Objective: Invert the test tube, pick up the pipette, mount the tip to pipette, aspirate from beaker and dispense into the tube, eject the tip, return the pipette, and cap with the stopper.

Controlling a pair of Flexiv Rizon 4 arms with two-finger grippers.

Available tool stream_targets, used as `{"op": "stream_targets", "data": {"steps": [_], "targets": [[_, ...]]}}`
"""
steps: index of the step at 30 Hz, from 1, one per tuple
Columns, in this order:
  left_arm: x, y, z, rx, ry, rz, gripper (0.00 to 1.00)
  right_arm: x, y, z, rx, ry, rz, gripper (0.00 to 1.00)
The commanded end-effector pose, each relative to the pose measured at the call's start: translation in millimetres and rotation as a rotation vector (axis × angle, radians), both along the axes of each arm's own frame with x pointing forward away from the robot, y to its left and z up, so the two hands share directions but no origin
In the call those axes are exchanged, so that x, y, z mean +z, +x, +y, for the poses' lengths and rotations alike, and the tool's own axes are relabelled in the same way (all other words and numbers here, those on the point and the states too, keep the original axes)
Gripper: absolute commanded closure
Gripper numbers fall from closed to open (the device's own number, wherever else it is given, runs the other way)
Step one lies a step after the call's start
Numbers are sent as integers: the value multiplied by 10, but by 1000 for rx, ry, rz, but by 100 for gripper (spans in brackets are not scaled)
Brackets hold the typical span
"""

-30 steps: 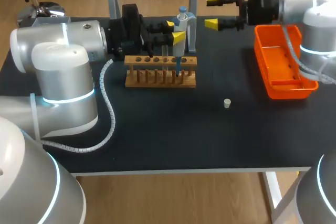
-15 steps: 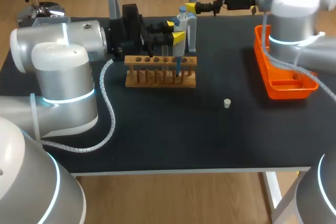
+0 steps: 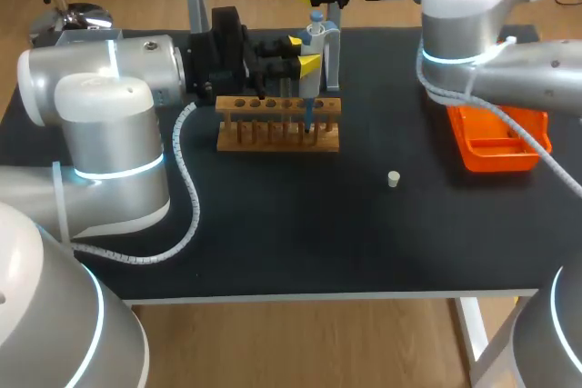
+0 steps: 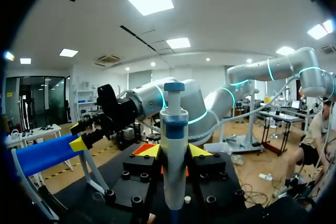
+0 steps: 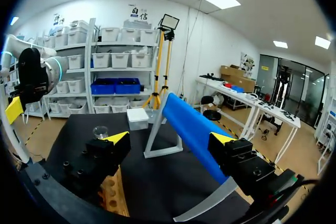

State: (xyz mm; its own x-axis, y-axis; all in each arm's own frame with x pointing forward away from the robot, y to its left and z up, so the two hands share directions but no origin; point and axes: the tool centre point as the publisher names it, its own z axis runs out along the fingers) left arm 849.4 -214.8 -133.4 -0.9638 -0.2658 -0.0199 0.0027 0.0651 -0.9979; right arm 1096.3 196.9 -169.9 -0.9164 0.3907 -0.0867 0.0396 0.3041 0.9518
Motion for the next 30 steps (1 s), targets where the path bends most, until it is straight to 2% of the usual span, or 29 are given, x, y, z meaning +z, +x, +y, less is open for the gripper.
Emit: {"op": "stream_targets", "data": {"steps": [1,13,30], "targets": [[-9,3,-17,4,-3,-2,100,-52,137,117,3,-13,4,0],[-9,3,-17,4,-3,-2,100,-172,187,191,8,-43,6,0],[-9,3,-17,4,-3,-2,100,-155,159,182,11,-40,3,0]]}}
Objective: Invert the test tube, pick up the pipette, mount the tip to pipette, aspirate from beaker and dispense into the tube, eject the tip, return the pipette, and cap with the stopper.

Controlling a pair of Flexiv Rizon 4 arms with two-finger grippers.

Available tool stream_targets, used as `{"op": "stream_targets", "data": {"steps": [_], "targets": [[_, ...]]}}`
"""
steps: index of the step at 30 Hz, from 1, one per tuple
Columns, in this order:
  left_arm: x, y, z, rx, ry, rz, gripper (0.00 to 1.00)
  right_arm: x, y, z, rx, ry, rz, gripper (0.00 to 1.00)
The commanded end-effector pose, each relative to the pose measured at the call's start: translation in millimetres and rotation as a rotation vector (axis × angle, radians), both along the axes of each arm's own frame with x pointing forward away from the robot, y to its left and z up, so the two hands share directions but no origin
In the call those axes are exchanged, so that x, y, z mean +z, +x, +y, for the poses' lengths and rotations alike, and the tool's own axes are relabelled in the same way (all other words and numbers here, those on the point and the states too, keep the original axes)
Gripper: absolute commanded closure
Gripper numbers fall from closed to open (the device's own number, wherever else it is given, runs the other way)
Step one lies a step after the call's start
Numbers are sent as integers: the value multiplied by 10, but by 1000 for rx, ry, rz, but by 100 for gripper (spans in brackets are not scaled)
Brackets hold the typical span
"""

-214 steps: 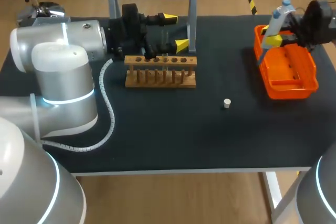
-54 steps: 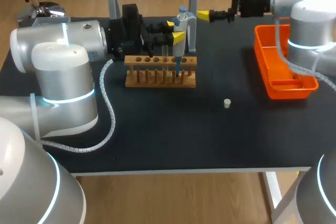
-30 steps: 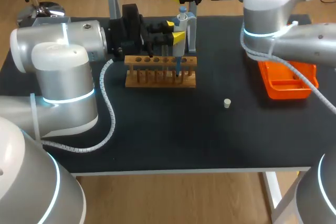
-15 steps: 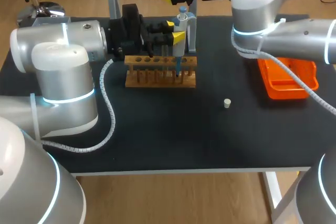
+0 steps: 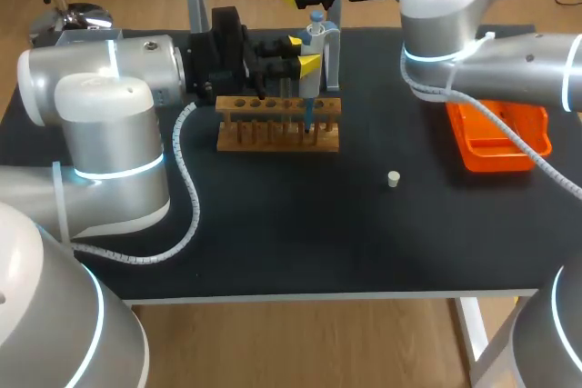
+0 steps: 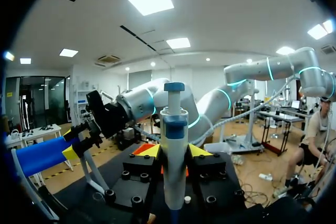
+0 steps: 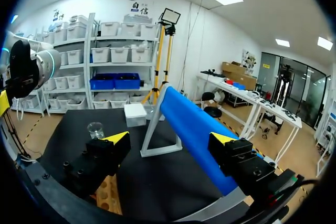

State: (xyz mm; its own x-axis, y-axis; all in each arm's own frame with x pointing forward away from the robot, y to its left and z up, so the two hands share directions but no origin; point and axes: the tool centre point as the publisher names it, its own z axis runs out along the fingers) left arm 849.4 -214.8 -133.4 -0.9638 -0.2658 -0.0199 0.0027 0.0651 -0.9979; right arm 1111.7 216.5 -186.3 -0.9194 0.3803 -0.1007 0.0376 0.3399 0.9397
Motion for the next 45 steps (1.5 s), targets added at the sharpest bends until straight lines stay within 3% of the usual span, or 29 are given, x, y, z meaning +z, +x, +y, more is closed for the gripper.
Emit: {"op": "stream_targets", "data": {"steps": [1,22,29,36,45], "targets": [[-9,3,-17,4,-3,-2,100,9,5,-14,4,-2,3,0],[-9,3,-17,4,-3,-2,100,9,5,-14,4,-2,3,0],[-38,161,354,128,60,19,100,9,5,-14,4,-2,3,0],[41,357,765,228,111,18,100,9,5,-14,4,-2,3,0],[52,740,1124,378,157,37,100,9,5,-14,4,-2,3,0]]}}
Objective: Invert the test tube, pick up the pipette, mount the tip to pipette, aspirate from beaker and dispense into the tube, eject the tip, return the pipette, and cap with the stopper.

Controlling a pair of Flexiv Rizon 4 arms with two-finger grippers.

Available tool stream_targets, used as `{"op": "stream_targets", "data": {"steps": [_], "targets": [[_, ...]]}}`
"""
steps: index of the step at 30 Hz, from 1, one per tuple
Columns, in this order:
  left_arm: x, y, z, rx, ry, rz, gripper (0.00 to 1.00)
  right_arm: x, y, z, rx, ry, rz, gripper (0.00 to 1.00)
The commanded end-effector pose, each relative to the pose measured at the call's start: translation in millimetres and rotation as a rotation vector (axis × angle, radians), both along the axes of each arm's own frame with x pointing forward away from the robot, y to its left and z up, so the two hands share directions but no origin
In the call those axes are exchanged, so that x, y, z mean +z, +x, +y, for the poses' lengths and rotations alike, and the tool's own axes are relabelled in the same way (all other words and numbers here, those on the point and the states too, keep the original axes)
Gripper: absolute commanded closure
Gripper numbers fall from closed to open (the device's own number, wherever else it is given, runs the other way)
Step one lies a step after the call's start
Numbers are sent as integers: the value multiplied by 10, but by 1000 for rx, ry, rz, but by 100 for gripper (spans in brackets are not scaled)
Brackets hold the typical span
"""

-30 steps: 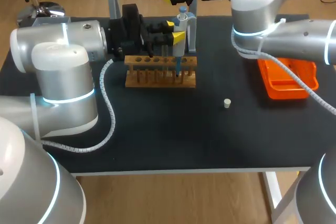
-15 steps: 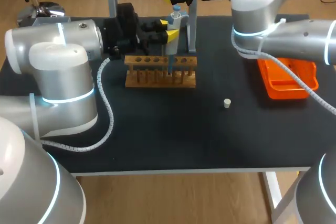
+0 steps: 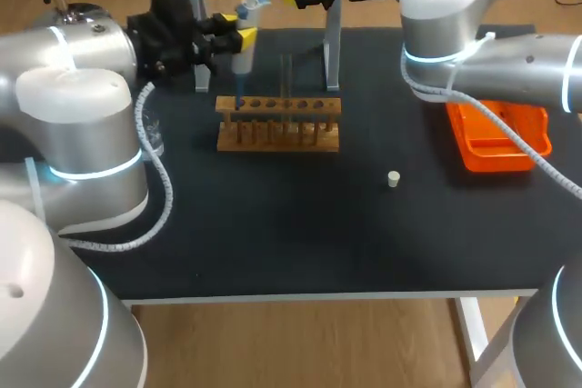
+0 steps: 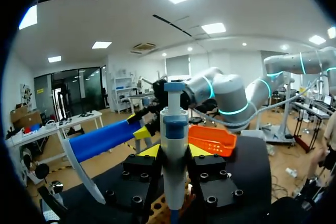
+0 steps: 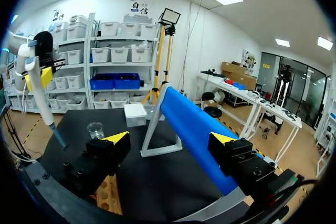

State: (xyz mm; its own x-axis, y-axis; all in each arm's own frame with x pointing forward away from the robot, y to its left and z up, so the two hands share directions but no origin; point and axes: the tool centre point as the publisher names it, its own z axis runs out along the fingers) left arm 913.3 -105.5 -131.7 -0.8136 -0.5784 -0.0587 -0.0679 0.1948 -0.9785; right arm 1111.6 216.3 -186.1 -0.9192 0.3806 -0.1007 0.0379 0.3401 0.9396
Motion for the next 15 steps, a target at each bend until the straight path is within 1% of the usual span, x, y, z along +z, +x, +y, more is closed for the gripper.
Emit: {"op": "stream_targets", "data": {"steps": [1,10,15], "targets": [[29,149,55,40,20,18,100,8,6,-12,4,-2,3,0],[-10,575,198,164,43,34,100,8,6,-12,4,-2,3,0],[-2,794,238,252,34,34,100,8,6,-12,4,-2,3,0]]}}
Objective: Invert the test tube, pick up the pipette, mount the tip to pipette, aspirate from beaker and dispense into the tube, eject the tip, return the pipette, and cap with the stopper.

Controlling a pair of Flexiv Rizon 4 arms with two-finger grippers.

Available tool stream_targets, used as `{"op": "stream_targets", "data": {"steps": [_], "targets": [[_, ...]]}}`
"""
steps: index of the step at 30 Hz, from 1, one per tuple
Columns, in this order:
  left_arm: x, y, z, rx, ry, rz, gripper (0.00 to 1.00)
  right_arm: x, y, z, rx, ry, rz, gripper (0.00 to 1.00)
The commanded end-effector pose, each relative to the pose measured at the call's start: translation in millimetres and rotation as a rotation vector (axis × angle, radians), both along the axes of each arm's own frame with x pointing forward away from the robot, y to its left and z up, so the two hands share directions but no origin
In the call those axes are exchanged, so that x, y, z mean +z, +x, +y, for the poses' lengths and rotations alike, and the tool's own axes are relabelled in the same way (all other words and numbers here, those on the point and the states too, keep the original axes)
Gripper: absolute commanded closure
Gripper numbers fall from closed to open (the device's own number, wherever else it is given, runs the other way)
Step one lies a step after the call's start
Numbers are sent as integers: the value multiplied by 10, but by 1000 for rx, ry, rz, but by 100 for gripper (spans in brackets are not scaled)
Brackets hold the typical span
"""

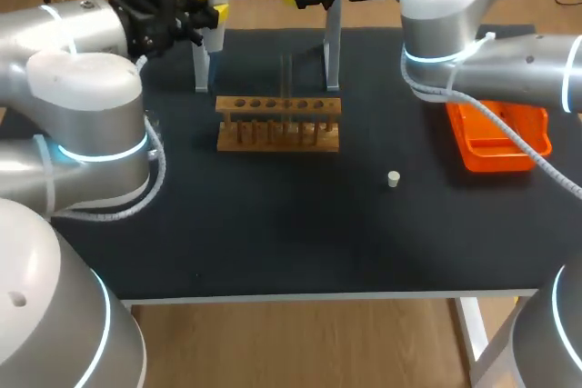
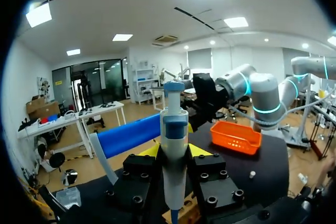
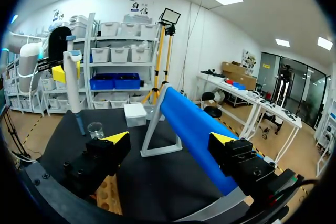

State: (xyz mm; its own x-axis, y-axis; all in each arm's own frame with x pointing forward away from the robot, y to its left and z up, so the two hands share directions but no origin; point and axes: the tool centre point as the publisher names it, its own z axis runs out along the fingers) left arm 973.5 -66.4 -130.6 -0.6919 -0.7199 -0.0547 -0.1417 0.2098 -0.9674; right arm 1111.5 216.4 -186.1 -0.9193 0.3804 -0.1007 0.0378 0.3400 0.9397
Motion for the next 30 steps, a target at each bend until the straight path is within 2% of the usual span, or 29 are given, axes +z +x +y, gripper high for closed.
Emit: {"op": "stream_targets", "data": {"steps": [1,14,30], "targets": [[-11,235,-147,77,-2,-4,100,8,7,-13,4,-2,3,0],[14,618,-141,144,3,0,100,8,7,-13,4,-2,3,0],[-50,1007,-118,308,46,82,100,8,7,-13,4,-2,3,0]]}}
